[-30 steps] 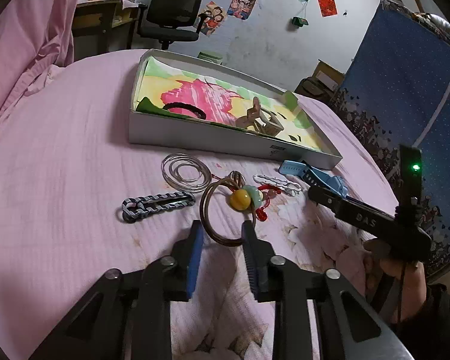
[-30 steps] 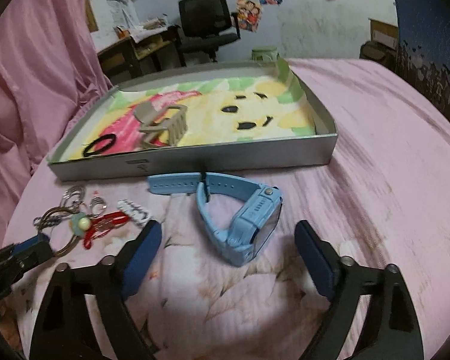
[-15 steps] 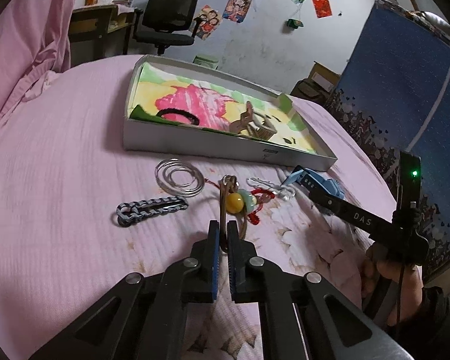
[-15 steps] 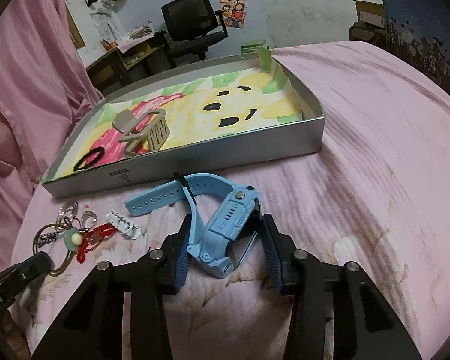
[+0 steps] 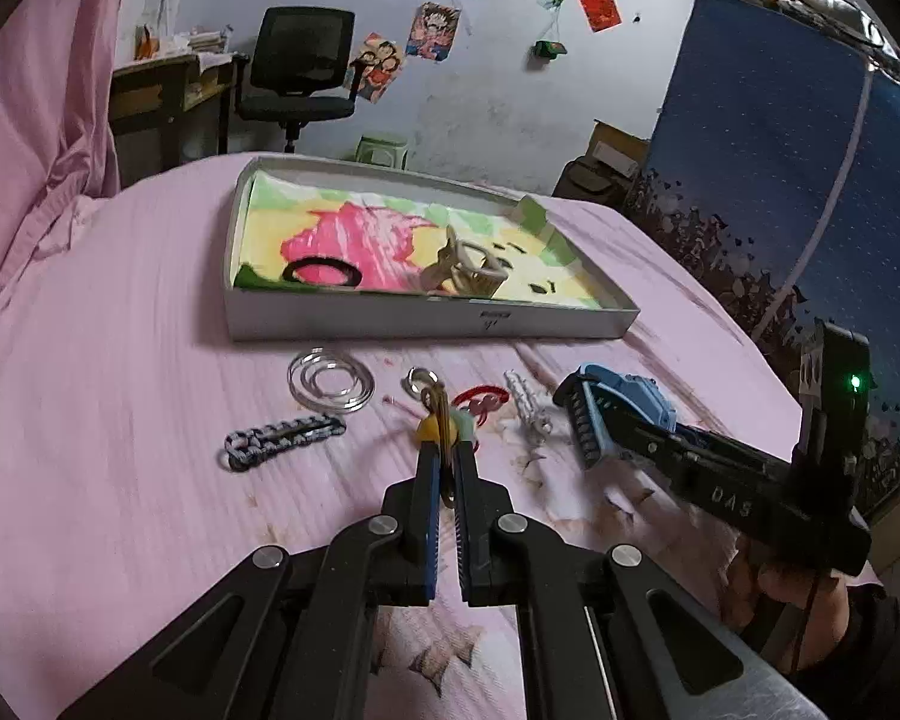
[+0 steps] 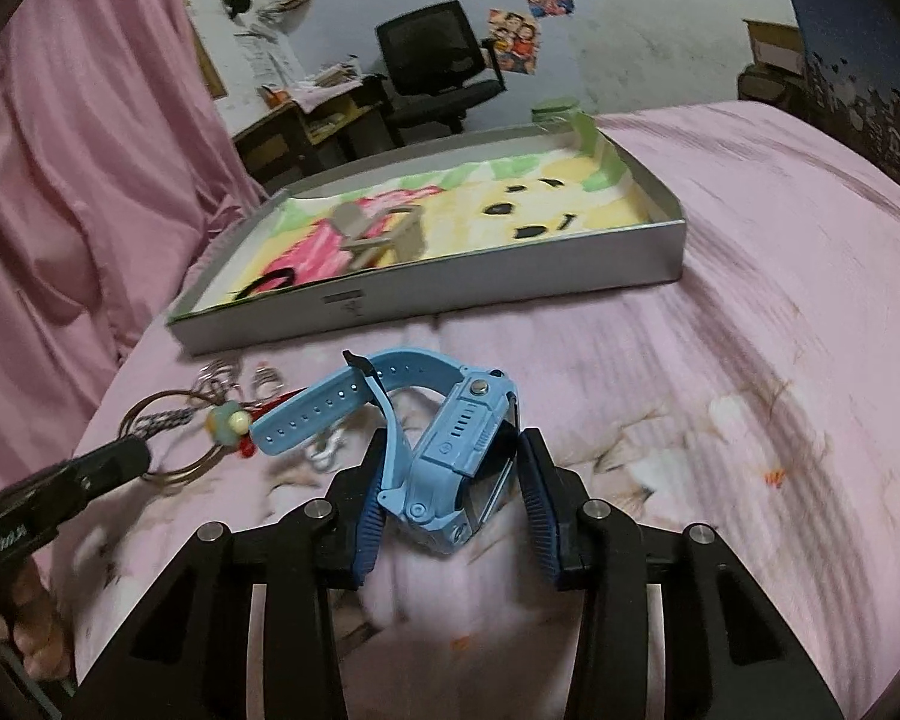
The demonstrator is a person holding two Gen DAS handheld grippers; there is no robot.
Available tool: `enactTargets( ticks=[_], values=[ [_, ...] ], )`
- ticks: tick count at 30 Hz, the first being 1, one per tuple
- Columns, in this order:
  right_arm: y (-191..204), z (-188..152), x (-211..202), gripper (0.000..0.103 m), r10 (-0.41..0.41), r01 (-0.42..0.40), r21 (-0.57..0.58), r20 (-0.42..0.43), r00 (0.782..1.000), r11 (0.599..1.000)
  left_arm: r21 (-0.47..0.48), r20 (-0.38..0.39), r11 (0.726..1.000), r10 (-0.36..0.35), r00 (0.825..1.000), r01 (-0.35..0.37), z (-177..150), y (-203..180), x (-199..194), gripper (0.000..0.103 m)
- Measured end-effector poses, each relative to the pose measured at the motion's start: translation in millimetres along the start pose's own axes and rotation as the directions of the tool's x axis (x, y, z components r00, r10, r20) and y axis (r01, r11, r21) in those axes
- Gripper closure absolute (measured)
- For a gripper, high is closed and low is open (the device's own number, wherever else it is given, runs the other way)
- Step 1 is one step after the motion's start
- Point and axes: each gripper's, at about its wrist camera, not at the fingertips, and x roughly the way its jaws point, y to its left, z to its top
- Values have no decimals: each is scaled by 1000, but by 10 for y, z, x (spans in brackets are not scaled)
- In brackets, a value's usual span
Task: Organize jewelry
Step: 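Grasp the blue watch with the right tool while the left tool grasps the yellow-bead keychain, then carry the watch and keychain over the tray and release both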
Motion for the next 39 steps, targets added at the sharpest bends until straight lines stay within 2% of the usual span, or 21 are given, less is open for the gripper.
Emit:
enactTargets(
  ticks=[7,16,23,33,39],
  values=[
    [118,3,-179,75,29,-26,-57,59,998,998,26,41,1000,-14,999,12,159,-56,-191,98],
    [199,53,-366,75,76,-69,-63,106,991,996,64,90,997,-35,995,29,440,-140,-359,98],
    [301,205,-463,75,88,-76,-79,152,985,994,85,174,996,-7,985,-8,673,-172,-441,98],
    [400,649,-382,75,39,-17,-112,195,980,994,61,291,992,89,953,-112,979,-128,-246,98],
    [410,899,-166,75,8,13,-100,208,978,995,52,289,990,107,951,-128,1075,-52,34,98]
  ],
)
